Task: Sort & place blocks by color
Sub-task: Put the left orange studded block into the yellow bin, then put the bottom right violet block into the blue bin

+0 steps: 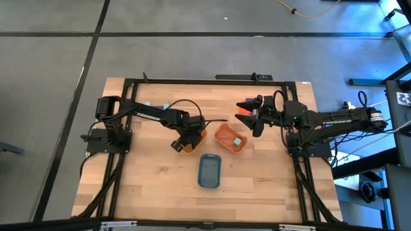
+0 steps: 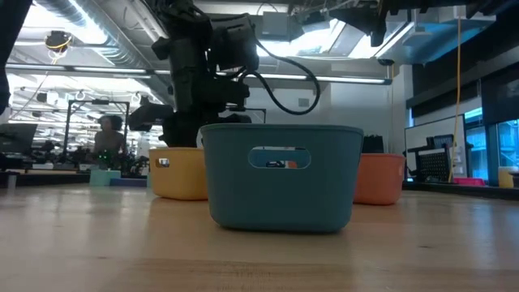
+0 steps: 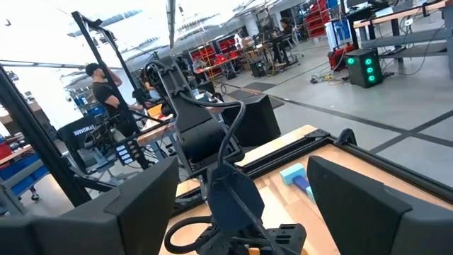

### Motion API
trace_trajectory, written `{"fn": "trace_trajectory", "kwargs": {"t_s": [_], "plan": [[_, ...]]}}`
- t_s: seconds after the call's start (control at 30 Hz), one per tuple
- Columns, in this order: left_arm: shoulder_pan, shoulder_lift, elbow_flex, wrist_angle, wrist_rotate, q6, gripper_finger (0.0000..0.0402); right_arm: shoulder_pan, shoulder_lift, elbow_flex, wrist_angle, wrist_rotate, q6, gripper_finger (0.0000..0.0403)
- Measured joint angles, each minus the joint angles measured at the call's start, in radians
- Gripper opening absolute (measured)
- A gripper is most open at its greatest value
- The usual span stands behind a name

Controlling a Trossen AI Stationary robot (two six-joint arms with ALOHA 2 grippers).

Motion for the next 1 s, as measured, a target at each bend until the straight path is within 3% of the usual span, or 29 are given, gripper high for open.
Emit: {"fn": "trace_trajectory", "kwargs": {"t_s": [0.33,0.57,0.7,0.9,1.0], "plan": [[-0.006,-0.014,0.007,-0.035,-0.08,-0.065,0.0179,0.0,0.0,0.0,0.0,0.0,0.0,0.0316],[-0.004,-0.096,0.122,-0.218,-0.105,-0.108,0.018,0.0,0.0,0.0,0.002,-0.008,0.0,0.0316],[0.022,-0.188,0.18,-0.261,-0.087,-0.209,0.0181,0.0,0.0,0.0,0.005,-0.009,0.001,0.0316],[0.098,-0.401,0.178,-0.129,0.075,-0.485,0.0181,0.001,0.0,0.0,0.005,-0.009,0.003,0.0316],[0.115,-0.519,0.122,0.038,0.08,-0.597,0.0179,0.001,0.0,0.0,0.005,-0.009,0.003,0.0316]]}}
